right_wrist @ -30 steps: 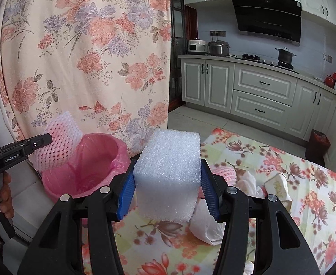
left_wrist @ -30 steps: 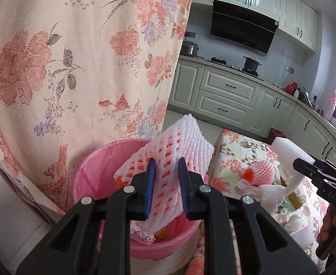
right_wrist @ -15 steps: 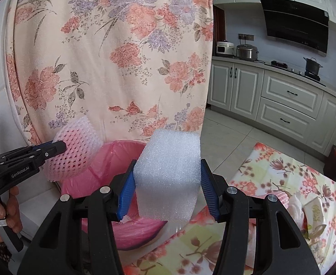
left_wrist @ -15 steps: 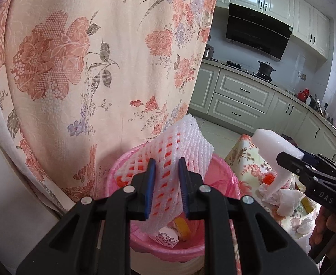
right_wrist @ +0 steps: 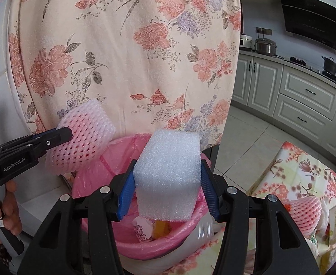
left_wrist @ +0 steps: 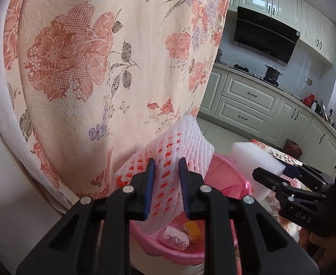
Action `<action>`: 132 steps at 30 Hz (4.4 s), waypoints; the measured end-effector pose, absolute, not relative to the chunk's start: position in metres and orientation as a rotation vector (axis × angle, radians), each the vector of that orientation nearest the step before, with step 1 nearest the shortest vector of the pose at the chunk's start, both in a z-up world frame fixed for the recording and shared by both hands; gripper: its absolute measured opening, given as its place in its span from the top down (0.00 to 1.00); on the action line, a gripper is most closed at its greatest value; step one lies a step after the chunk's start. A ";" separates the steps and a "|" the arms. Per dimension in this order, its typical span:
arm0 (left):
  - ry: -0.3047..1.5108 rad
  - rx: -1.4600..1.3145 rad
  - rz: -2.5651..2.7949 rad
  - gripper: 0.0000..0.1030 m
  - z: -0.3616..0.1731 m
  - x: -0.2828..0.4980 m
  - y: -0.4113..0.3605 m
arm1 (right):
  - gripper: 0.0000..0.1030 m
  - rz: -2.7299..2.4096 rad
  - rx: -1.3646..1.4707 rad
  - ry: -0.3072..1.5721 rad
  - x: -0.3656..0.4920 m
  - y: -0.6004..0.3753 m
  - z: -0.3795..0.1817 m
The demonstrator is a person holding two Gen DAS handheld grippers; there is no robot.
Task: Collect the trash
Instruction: 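Open both grippers to drop the net and foam block into the bin, then move both grippers back toward the remaining trash on the table, then grasp and lift the white foam block with the right gripper while the left gripper approaches the tissue ball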
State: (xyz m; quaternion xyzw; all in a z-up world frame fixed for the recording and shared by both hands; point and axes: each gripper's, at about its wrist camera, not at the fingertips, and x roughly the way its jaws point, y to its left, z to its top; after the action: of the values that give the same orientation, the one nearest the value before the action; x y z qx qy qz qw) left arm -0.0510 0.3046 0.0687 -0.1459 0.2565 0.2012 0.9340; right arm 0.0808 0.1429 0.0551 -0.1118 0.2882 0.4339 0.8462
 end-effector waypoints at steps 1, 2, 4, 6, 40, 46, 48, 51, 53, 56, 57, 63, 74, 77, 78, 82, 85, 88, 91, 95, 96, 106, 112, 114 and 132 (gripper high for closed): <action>0.524 -0.300 0.412 0.79 0.068 -0.051 0.305 | 0.51 0.919 -0.240 0.607 0.080 0.145 0.055; 0.524 -0.301 0.412 0.78 0.068 -0.051 0.306 | 0.51 0.923 -0.244 0.606 0.079 0.148 0.054; 0.525 -0.300 0.415 0.75 0.068 -0.051 0.307 | 0.50 0.928 -0.251 0.607 0.079 0.151 0.053; 0.525 -0.306 0.420 0.73 0.067 -0.050 0.309 | 0.49 0.932 -0.259 0.607 0.078 0.153 0.052; 0.527 -0.263 0.335 0.54 0.071 -0.039 0.247 | 0.35 0.760 -0.179 0.584 0.082 0.054 0.056; 0.535 -0.251 0.301 0.54 0.068 -0.034 0.225 | 0.35 0.713 -0.175 0.572 0.077 0.022 0.055; 0.539 -0.248 0.286 0.53 0.067 -0.031 0.217 | 0.35 0.693 -0.170 0.574 0.076 0.009 0.053; 0.544 -0.240 0.264 0.51 0.066 -0.026 0.205 | 0.35 0.659 -0.161 0.577 0.076 -0.011 0.051; 0.546 -0.236 0.250 0.51 0.066 -0.022 0.198 | 0.35 0.635 -0.154 0.581 0.075 -0.024 0.048; 0.548 -0.233 0.229 0.50 0.065 -0.017 0.187 | 0.35 0.605 -0.148 0.589 0.075 -0.042 0.044; 0.548 -0.233 0.221 0.50 0.065 -0.015 0.183 | 0.35 0.595 -0.148 0.590 0.074 -0.048 0.043; 0.546 -0.223 0.177 0.44 0.065 -0.009 0.160 | 0.33 0.538 -0.146 0.585 0.068 -0.080 0.038; 0.566 -0.192 0.072 0.41 0.052 0.004 0.111 | 0.28 0.455 -0.127 0.582 0.047 -0.124 0.026; 0.575 -0.189 0.045 0.40 0.047 0.007 0.099 | 0.28 0.439 -0.128 0.590 0.042 -0.133 0.021; 0.578 -0.189 0.037 0.40 0.045 0.007 0.095 | 0.28 0.432 -0.128 0.591 0.041 -0.136 0.020; 0.590 -0.188 0.006 0.40 0.039 0.011 0.081 | 0.28 0.408 -0.124 0.600 0.035 -0.146 0.012; 0.598 -0.188 -0.011 0.40 0.034 0.013 0.073 | 0.28 0.401 -0.128 0.619 0.032 -0.149 0.003; 0.601 -0.186 -0.022 0.40 0.032 0.015 0.069 | 0.28 0.400 -0.132 0.640 0.029 -0.149 -0.008; 0.602 -0.189 -0.024 0.40 0.032 0.015 0.068 | 0.28 0.398 -0.147 0.664 0.028 -0.146 -0.020; 0.605 -0.194 -0.019 0.40 0.031 0.016 0.071 | 0.28 0.398 -0.154 0.695 0.028 -0.143 -0.035; 0.607 -0.195 -0.019 0.40 0.030 0.016 0.072 | 0.28 0.399 -0.160 0.700 0.028 -0.142 -0.038; 0.617 -0.200 -0.027 0.39 0.025 0.021 0.070 | 0.28 0.410 -0.177 0.728 0.030 -0.137 -0.051; 0.630 -0.199 -0.035 0.39 0.021 0.025 0.066 | 0.31 0.423 -0.173 0.733 0.030 -0.138 -0.051; 0.633 -0.198 -0.039 0.39 0.020 0.026 0.064 | 0.32 0.431 -0.171 0.733 0.030 -0.139 -0.050; 0.646 -0.193 -0.067 0.39 0.015 0.031 0.053 | 0.38 0.431 -0.133 0.693 0.027 -0.155 -0.027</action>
State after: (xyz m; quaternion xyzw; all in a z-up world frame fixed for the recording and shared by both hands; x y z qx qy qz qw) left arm 0.0311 0.0526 0.0149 -0.0948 0.3169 -0.0327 0.9432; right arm 0.0273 -0.1548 -0.0275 -0.0646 0.3367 0.2094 0.9158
